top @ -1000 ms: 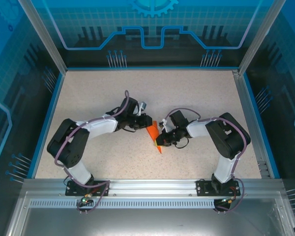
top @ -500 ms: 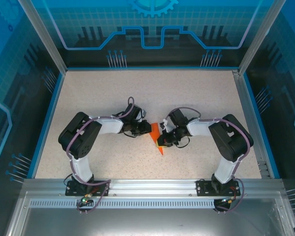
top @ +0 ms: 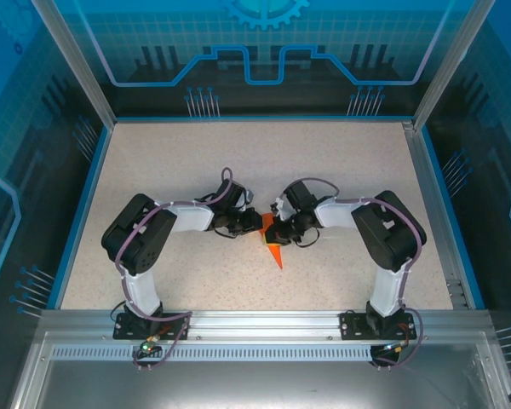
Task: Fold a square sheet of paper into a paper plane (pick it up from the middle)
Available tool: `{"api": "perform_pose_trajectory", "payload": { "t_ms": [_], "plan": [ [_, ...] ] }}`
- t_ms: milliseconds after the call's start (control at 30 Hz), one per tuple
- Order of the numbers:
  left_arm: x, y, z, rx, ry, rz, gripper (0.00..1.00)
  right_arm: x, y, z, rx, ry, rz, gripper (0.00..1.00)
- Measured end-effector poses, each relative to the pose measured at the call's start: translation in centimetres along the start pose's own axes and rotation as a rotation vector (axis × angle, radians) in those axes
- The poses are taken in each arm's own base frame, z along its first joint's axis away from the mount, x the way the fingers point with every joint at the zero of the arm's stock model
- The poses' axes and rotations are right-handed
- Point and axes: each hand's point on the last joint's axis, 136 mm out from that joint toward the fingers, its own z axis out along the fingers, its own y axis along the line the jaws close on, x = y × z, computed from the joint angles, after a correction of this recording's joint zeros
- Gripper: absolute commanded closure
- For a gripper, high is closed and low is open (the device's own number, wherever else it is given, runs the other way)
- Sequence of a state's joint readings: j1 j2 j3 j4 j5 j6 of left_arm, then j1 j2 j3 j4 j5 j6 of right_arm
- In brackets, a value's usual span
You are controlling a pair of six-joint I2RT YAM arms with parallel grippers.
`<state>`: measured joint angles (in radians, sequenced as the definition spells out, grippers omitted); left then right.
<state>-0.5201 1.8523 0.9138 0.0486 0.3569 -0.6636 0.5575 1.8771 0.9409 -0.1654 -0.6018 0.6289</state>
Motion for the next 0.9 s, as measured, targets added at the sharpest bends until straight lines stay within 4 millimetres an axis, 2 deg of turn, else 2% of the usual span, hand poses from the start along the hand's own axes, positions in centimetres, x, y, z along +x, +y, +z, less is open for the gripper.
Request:
{"api": "perform_pose_trajectory", "payload": {
  "t_ms": [200, 600, 767, 900],
  "plan": [
    [-0.1, 0.1, 0.3, -0.018, 0.019, -0.012, 0.85, 0.9, -0.1, 0.0, -0.041, -0.021, -0.008, 0.9],
    [-0.1, 0.1, 0.3, -0.021, 0.022, -0.014, 0.84, 6.2, -1.6, -1.2, -0.041, 0.022, 0.01, 0.89],
    [-0.1, 0.0, 0.3, -0.022, 0.03, -0.018, 0.82, 8.9, -2.3, -2.2, -0.023, 0.044, 0.031, 0.86],
    [-0.1, -0.3, 0.2, -0.018, 0.032, -0.017, 0.77, 9.3, -2.3, -3.6, 0.019, 0.02, 0.021, 0.81]
  ]
}}
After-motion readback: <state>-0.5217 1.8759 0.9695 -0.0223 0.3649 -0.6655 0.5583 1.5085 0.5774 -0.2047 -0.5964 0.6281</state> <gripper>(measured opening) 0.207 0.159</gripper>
